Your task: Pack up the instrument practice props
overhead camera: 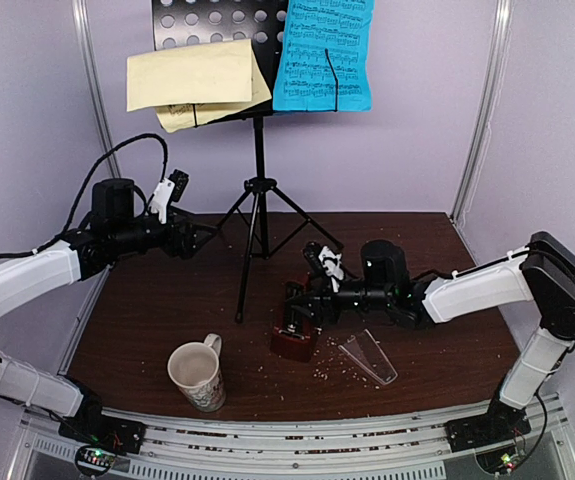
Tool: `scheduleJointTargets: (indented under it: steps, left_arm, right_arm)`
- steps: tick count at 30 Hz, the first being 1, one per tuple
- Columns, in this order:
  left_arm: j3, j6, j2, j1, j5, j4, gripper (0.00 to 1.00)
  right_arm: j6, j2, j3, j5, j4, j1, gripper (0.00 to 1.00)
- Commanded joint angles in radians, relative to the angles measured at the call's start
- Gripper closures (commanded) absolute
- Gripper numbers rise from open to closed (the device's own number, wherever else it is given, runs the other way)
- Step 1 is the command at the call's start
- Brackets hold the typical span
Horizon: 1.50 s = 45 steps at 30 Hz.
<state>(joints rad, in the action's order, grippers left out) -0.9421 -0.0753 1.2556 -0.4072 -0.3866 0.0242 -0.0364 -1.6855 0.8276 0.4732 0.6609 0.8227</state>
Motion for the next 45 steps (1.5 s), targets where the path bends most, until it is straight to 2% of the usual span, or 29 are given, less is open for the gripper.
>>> scheduleJointTargets:
  steps: [1,19,45]
  left_arm:
    - [0.007,0.012,0.001,0.005,-0.017,-0.032,0.12]
    - [0.007,0.012,-0.003,0.005,-0.021,-0.032,0.12]
    - [0.007,0.012,-0.004,0.005,-0.021,-0.033,0.11]
  right_arm:
    - [-0.029,-0.010,0.008,0.005,0.023,-0.014,0.37]
    - [-0.089,-0.005,-0.029,0.021,0.069,-0.022,0.41]
    - [-0.127,-0.008,-0.054,0.027,0.090,-0.024,0.35]
